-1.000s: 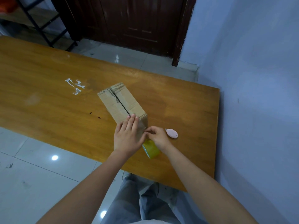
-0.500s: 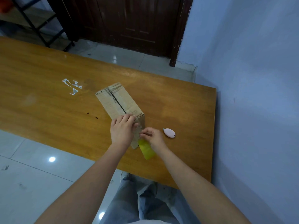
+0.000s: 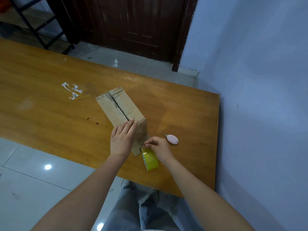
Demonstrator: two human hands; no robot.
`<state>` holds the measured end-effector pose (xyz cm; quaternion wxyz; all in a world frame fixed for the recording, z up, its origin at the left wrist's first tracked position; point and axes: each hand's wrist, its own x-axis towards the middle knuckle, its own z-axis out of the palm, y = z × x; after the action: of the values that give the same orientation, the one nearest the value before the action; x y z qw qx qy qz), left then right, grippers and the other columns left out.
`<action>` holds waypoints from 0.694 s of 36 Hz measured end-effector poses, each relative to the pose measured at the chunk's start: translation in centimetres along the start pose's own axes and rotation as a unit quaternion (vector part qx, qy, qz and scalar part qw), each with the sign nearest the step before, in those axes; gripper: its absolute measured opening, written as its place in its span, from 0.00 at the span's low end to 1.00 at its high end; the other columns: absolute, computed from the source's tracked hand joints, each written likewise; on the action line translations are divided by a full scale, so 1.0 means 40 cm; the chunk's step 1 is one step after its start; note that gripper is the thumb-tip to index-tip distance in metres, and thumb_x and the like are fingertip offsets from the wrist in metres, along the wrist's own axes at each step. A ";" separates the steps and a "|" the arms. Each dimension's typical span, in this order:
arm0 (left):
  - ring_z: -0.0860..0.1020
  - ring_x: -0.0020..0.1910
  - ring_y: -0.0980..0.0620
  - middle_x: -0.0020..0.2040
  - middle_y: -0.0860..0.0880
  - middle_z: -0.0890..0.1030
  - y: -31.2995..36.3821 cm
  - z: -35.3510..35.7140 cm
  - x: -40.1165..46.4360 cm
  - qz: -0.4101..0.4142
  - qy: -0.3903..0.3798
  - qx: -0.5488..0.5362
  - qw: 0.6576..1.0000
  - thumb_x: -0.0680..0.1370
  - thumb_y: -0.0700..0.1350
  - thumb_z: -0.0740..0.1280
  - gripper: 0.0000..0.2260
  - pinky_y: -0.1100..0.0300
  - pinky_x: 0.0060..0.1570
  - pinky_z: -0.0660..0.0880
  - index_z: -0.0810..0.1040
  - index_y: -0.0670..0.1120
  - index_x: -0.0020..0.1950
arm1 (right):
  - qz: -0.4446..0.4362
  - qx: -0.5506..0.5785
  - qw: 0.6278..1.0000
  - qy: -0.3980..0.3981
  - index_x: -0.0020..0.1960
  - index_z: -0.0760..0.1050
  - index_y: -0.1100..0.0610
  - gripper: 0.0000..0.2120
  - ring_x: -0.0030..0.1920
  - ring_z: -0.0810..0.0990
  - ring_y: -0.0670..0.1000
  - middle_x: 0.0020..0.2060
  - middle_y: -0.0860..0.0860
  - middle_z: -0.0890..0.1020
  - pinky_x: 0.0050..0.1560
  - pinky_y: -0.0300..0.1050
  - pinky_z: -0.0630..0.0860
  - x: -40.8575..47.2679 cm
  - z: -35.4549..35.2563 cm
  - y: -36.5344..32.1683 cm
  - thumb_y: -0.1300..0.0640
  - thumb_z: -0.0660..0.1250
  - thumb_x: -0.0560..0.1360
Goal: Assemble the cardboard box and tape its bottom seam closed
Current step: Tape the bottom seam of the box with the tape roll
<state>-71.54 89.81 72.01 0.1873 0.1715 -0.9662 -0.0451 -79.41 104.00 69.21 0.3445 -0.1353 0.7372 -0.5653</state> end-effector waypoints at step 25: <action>0.77 0.42 0.43 0.52 0.48 0.80 0.027 0.004 0.063 -0.045 -0.055 0.078 0.994 0.61 0.51 0.79 0.22 0.51 0.42 0.72 0.79 0.46 0.51 | 0.012 -0.006 0.999 0.029 0.38 0.77 0.53 0.12 0.39 0.78 0.44 0.35 0.47 0.80 0.44 0.34 0.74 0.001 -0.030 -0.021 0.69 0.68 0.72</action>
<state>-74.14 89.97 72.89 0.1175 0.2265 -0.9668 0.0125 -80.39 104.60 70.13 0.3294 -0.1118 0.7516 -0.5605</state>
